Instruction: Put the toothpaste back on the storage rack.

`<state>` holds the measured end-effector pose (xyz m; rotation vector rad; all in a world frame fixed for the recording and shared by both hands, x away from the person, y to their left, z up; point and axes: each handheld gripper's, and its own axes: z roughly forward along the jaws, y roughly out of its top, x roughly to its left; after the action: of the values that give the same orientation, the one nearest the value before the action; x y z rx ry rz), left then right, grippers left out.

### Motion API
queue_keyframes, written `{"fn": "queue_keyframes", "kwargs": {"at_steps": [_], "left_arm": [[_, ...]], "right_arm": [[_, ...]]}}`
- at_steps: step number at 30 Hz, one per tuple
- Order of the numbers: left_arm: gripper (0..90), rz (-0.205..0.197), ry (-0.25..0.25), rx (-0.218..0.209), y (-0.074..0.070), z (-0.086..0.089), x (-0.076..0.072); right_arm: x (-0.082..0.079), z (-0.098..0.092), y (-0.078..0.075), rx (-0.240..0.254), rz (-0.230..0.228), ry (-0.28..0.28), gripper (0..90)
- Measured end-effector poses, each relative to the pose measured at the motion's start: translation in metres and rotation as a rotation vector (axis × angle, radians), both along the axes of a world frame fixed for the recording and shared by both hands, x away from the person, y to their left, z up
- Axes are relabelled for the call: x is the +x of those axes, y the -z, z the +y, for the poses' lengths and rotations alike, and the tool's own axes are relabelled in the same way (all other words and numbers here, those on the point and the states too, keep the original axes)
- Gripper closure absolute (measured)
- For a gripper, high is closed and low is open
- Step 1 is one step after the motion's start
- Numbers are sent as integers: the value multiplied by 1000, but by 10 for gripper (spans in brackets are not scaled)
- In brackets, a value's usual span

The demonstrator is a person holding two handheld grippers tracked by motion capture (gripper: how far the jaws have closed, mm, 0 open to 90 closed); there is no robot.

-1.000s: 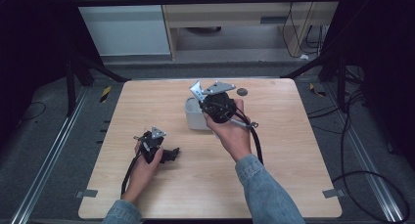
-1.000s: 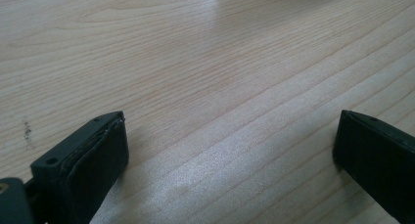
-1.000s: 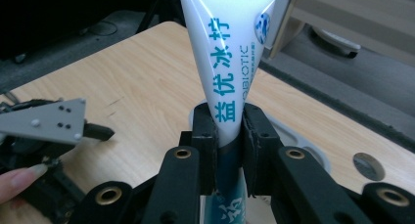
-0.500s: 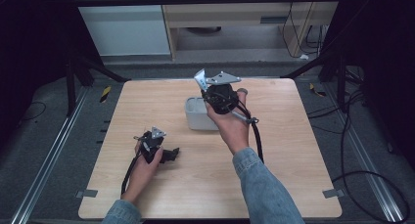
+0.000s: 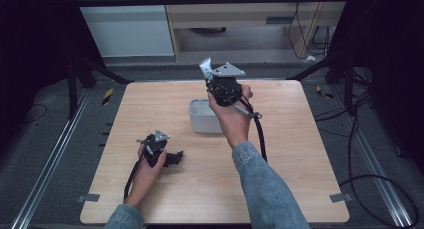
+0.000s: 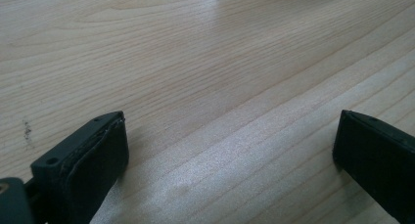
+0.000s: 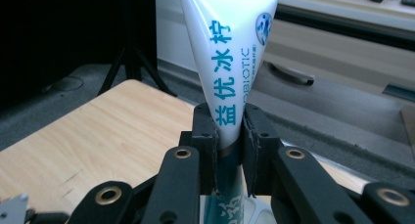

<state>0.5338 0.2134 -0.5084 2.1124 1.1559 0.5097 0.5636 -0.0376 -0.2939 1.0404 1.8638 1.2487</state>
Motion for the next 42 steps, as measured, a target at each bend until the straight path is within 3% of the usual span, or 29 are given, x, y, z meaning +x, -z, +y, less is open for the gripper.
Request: {"fn": "queue_keyframes", "kwargs": {"at_steps": [18, 26, 42], "left_arm": [[0, 1, 0, 0, 0, 0, 0], [0, 1, 1, 1, 0, 0, 0], [0, 2, 1, 1, 0, 0, 0]], "right_arm": [[36, 2, -9, 48, -80, 62, 779], [52, -1, -2, 98, -92, 103, 779], [56, 0, 10, 96, -96, 108, 778]]}}
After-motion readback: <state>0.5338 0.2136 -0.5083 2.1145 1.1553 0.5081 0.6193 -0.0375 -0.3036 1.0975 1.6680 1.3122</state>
